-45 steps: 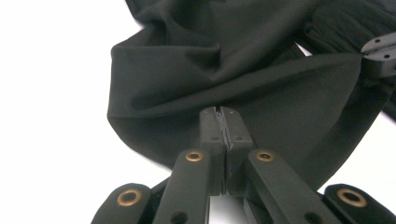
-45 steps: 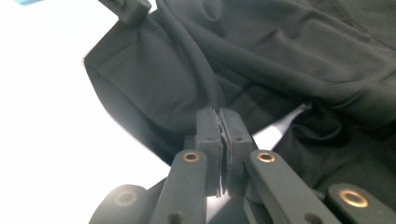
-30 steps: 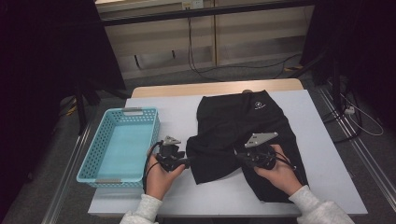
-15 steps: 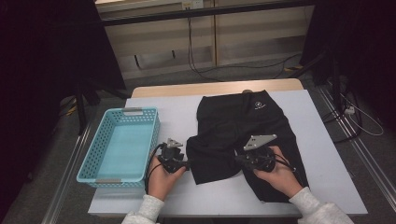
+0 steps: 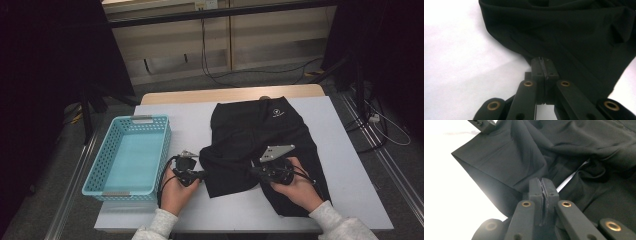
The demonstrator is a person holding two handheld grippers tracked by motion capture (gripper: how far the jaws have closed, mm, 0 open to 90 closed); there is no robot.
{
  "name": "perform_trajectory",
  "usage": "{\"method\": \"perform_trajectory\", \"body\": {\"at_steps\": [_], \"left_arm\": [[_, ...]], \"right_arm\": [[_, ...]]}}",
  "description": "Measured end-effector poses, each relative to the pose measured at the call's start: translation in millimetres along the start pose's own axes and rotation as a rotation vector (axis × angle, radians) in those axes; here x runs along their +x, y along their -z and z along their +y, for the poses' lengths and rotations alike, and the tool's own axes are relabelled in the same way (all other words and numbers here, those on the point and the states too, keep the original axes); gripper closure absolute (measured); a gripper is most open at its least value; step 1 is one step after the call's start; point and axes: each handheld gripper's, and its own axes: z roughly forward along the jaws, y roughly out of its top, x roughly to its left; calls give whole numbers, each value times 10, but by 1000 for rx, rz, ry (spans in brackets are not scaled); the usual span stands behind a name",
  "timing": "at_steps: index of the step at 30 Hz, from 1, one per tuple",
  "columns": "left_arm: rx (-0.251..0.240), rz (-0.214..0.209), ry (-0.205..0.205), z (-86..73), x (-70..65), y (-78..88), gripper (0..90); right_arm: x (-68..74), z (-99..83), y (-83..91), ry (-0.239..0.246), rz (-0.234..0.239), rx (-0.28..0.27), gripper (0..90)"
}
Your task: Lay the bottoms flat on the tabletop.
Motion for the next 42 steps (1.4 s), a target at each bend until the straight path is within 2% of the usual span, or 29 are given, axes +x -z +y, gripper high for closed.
{"method": "perform_trajectory", "body": {"at_steps": [4, 7, 10, 16, 21, 25, 29, 33, 36, 38, 39, 42], "left_arm": [[37, -49, 19, 17, 30, 50, 900], [19, -72, 46, 37, 78, 155, 900], [19, -66, 55, 40, 139, 241, 900], [9, -55, 74, 27, 237, 311, 900], [16, -55, 72, 24, 250, 303, 900], [11, -46, 70, 25, 250, 309, 900], [20, -41, 70, 27, 261, 321, 900], [25, -29, 75, 24, 257, 312, 900], [27, -29, 76, 19, 271, 304, 899], [29, -31, 72, 21, 271, 299, 898], [23, -24, 74, 22, 261, 293, 898], [33, -26, 61, 32, 237, 277, 898]], "right_arm": [[-2, 0, 3, 3, 2, -2, 883], [0, 2, 12, 2, 6, -6, 883], [25, 8, 16, 4, 23, -5, 882], [168, 35, -45, 52, 73, 24, 879], [266, 24, -121, 99, 114, 86, 863], [278, 11, -85, 107, 119, 95, 861], [247, -9, -22, 105, 113, 88, 871], [216, -22, 0, 80, 106, 79, 846], [220, -7, -1, 76, 109, 60, 743], [205, 18, 6, 65, 95, 37, 671], [191, 32, 7, 55, 91, 24, 660], [142, 85, -14, 38, 38, 3, 643]]}}
